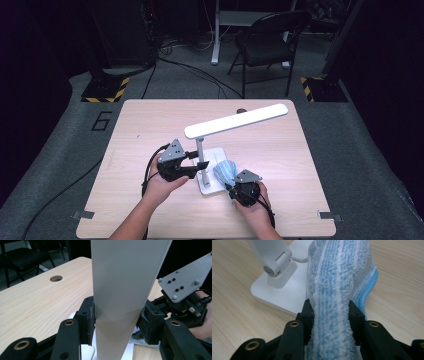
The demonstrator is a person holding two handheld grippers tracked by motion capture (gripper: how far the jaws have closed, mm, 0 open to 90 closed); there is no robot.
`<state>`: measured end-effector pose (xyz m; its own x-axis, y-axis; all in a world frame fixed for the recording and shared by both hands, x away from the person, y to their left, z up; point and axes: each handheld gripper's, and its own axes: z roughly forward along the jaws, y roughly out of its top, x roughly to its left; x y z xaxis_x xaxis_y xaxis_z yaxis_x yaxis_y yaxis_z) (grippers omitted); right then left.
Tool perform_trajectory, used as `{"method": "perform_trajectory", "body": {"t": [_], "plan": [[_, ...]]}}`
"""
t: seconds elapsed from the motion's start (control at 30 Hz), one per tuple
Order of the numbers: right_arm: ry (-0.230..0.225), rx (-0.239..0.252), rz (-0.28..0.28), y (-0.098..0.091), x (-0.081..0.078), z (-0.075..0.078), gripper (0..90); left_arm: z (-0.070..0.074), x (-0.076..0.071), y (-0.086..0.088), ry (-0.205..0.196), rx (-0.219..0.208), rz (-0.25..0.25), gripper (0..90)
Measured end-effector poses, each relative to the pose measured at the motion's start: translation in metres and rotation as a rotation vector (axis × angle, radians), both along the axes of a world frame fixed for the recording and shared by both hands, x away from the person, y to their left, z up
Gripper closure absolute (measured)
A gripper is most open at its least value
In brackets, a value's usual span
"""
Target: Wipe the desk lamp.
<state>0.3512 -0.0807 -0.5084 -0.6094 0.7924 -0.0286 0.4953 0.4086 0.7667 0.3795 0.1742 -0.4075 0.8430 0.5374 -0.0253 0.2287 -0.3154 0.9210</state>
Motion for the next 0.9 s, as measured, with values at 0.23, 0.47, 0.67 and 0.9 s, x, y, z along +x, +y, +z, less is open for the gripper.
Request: {"method": "perform_trajectory", "body": {"t": [0.23, 0.47, 0.67, 0.9], "plan": [[0.011, -0.011, 0.008, 0.01, -0.003, 0.002, 66.0, 0.0, 0.0, 0.0, 0.003, 0.0, 0.0, 52.6], [0.018, -0.007, 0.02, 0.024, -0.005, 0.003, 66.0, 0.0, -0.001, -0.001, 0.004, 0.0, 0.001, 52.6], [0.065, 0.037, 0.055, 0.032, -0.004, 0.004, 66.1, 0.0, -0.001, -0.001, 0.003, 0.002, 0.003, 52.6], [0.073, 0.067, 0.076, 0.037, -0.004, 0.004, 65.4, 0.0, 0.0, -0.001, 0.007, 0.0, -0.002, 52.5]]}}
